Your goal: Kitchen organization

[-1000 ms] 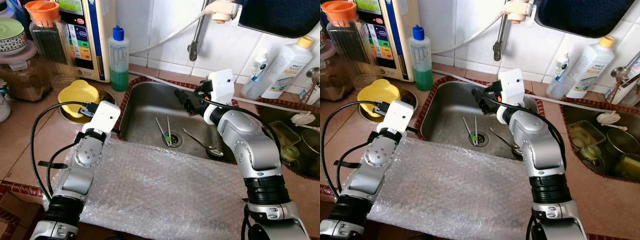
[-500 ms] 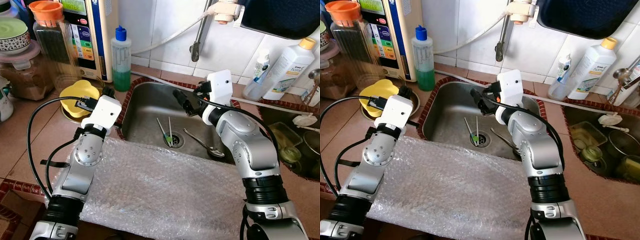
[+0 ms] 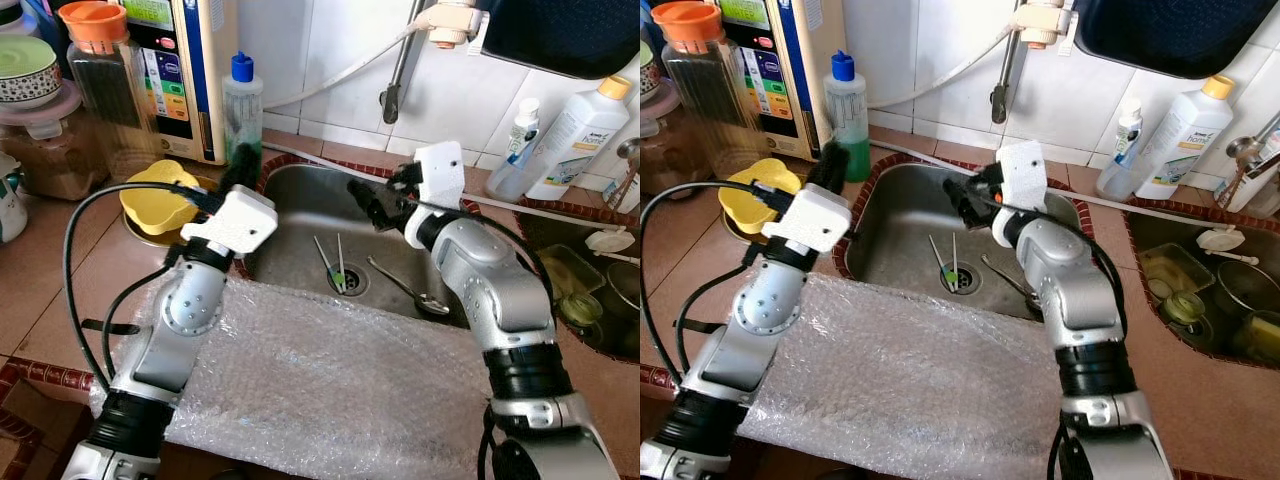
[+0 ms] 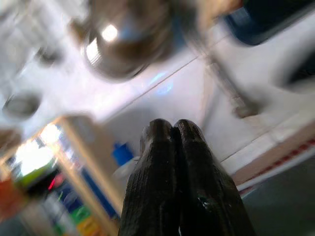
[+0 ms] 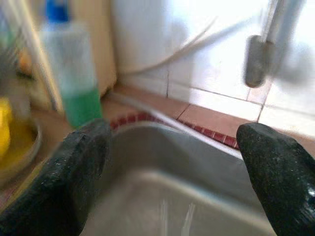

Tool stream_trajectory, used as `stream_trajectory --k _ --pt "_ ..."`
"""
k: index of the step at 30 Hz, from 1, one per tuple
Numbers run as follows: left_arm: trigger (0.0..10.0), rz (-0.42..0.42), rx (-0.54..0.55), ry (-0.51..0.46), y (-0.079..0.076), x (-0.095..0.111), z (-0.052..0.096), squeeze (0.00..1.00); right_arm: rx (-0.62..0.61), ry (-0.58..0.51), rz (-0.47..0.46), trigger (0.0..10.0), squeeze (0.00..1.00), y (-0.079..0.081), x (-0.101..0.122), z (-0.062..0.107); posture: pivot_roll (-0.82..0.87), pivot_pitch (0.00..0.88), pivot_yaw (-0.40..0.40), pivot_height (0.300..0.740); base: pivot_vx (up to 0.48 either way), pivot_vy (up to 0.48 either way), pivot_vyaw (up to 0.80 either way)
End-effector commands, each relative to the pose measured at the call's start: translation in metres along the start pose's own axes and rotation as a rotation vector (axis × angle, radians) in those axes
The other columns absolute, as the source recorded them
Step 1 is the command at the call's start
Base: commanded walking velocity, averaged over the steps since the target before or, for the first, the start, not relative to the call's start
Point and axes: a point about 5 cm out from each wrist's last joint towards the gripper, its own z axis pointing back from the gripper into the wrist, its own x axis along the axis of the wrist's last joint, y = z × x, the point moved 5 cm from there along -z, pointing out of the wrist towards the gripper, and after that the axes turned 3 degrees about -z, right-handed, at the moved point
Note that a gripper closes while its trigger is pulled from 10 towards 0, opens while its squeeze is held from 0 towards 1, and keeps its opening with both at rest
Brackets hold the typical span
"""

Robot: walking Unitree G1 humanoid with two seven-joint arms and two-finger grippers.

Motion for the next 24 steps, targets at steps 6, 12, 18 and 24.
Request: stream_trajectory --k 6,12,18,24 --pt "0.0 -0.117 -0.175 -0.171 -0.020 0.019 0.006 0.00 0.055 -0.024 -0.257 10.0 0.00 -0.009 0.026 -0.012 0.07 0.059 -0.109 0.740 0.000 0.000 0.00" --pt "0.0 -0.251 -0.289 -0.278 -0.032 0.023 0.009 0.00 0.106 0.032 -0.346 10.0 0.00 0.000 0.025 -0.018 0.08 0.066 -0.117 0.740 0.000 0.000 0.00" --pt "0.0 -0.340 -0.383 -0.383 -0.044 0.028 0.010 0.00 0.184 0.121 -0.341 10.0 0.00 0.010 0.022 -0.021 0.07 0.070 -0.125 0.740 0.000 0.000 0.00" --pt "0.0 -0.347 -0.391 -0.417 -0.048 0.030 0.008 0.00 0.187 0.193 -0.334 10.0 0.00 0.010 0.017 -0.021 0.06 0.076 -0.127 0.740 0.000 0.000 0.00"
